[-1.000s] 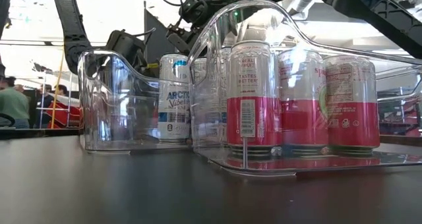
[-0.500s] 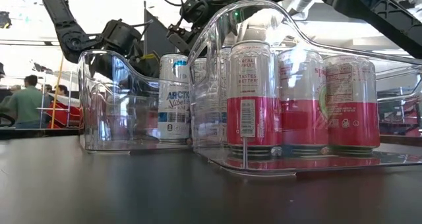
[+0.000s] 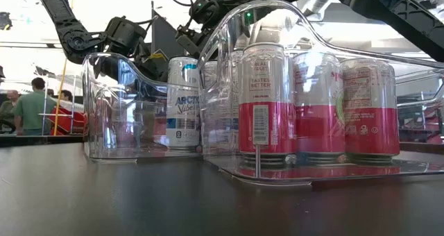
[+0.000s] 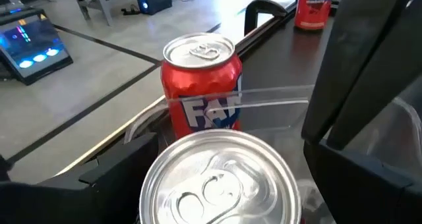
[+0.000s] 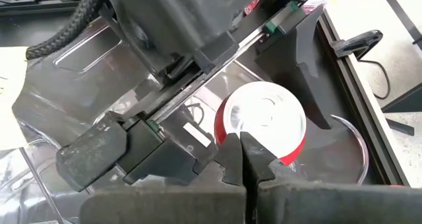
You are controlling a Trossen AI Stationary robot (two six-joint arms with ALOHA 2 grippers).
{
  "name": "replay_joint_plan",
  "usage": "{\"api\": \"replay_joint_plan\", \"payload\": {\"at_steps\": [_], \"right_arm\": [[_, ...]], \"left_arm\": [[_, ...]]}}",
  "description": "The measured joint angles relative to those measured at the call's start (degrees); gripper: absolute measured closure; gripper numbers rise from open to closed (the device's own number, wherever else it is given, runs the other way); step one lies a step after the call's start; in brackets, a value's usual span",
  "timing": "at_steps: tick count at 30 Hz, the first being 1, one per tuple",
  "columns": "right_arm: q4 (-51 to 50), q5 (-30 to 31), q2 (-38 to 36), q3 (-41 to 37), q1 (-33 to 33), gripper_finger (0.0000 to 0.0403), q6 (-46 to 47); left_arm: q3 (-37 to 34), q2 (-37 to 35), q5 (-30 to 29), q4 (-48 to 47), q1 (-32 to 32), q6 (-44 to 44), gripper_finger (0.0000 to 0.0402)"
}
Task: Sort soda cans
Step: Put the bottom right orange soda can in the top left transparent bin, then put the top right orange soda can in the top left transparent bin
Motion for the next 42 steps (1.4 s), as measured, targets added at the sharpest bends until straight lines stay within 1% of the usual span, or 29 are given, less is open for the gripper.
{"api": "replay_joint_plan", "payload": {"at_steps": [8,13,17,24,28,32,36,38,42], "right_arm": [[0.2,0.02,0.0,0.07,0.0,0.0403,-0.97],[0.93,0.02,-0.02,0.09,0.0,0.0402,-2.7],[1.3,0.04,-0.24,0.11,0.0,0.0389,-4.41],[0.77,0.14,-2.4,0.09,0.0,0.0352,-6.84],[-1.27,1.35,-6.39,0.11,0.0,0.0325,-9.9],[-5.87,1.46,-11.16,0.11,-0.72,0.0291,-12.77],[-11.74,1.47,-15.23,0.11,-3.97,0.0258,-12.91],[-14.31,1.54,-16.57,-0.03,-5.88,0.0243,-12.09],[-13.82,1.64,-19.14,-3.9,-8.85,0.0219,-10.62]], "left_arm": [[0.0,-0.19,-0.82,0.72,-0.02,1.1,0.0026],[0.0,-3.72,-1.03,0.27,-0.07,2.15,0.0026],[0.0,-7.25,-1.11,-2.81,-0.07,3.45,0.0026],[0.02,-12.04,-1.14,-6.81,-0.11,2.64,0.0026],[0.02,-15.56,-1.12,-7.72,-0.17,2.25,0.0026],[0.02,-19.46,-0.99,-10.46,-0.28,2.53,0.0026],[0.02,-21.82,-0.25,-11.8,-0.61,3.64,0.0026],[0.02,-21.84,1.39,-11.81,-0.61,4.04,0.0026],[0.02,-21.61,2.16,-11.64,-0.63,3.99,0.0026]]}}
